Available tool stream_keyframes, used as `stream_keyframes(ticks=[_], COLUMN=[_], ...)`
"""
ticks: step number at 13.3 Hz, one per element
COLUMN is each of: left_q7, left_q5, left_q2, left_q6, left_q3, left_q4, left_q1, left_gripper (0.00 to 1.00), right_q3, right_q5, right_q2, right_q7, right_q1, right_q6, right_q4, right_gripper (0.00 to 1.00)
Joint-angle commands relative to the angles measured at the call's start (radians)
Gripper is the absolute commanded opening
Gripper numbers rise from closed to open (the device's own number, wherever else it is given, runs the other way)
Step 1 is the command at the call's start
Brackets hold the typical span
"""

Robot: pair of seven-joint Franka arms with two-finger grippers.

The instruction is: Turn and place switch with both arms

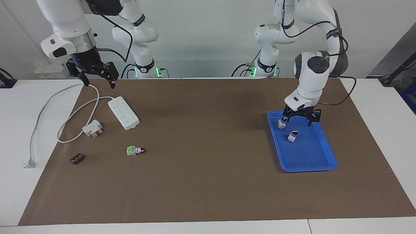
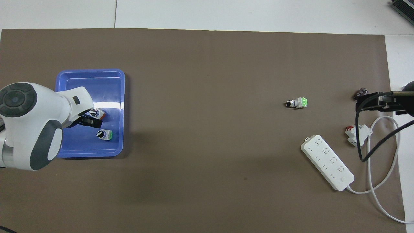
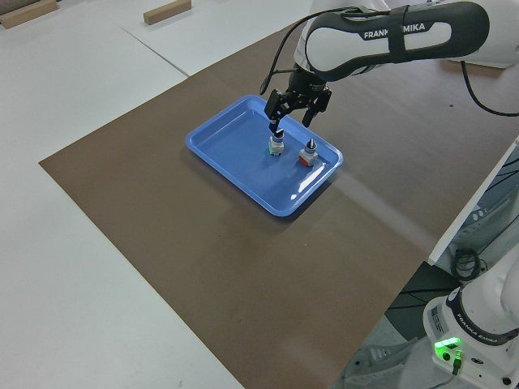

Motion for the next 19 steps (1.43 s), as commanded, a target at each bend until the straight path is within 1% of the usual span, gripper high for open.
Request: stream_keyframes(ticks=[1,3,5,8,12,14,16,18,19], left_q7=[-0.050,-0.049,-0.053,-0.052,-0.046,-0.039,-0.035,-0.049,-0.053], left_q5=[-0.084,-0.099,-0.170,-0.173,-0.177,-0.177,-0.177,-0.177,-0.179], left_q2=[-0.036,-0.043,-0.042,0.001,0.055,0.043,0.015,-0.057,-0.062], left_q6=[-0.153,-0.253,-0.366,-0.541,-0.683,-0.679,-0.688,-0.665,-0.662], left_q3=[0.006,0.006,0.006,0.006,0.007,0.007,0.006,0.004,0.004], left_q4=[0.098,0.197,0.332,0.544,0.692,0.683,0.641,0.544,0.534], left_q1=[0.023,0.023,0.025,0.036,0.088,0.099,0.102,0.099,0.099], left_gripper=[1.00,1.00,1.00,1.00,1.00,1.00,1.00,1.00,1.00], right_q3=[0.002,0.002,0.002,0.000,0.000,0.000,0.000,0.000,0.000], right_q5=[0.020,0.019,0.020,0.022,0.022,0.022,0.022,0.022,0.022], right_q2=[-0.015,-0.016,-0.016,-0.019,-0.027,-0.027,-0.027,-0.027,-0.027], right_q7=[-0.013,-0.013,-0.017,-0.018,-0.017,-0.017,-0.018,-0.017,-0.018], right_q1=[-0.006,-0.006,-0.007,-0.009,-0.009,-0.007,-0.009,-0.009,-0.007], right_q6=[0.004,0.001,0.001,-0.006,-0.006,-0.006,-0.006,-0.006,-0.006], right_q4=[-0.012,-0.012,-0.012,-0.012,-0.012,-0.012,-0.013,-0.013,-0.012], right_gripper=[1.00,1.00,1.00,1.00,1.00,1.00,1.00,1.00,1.00])
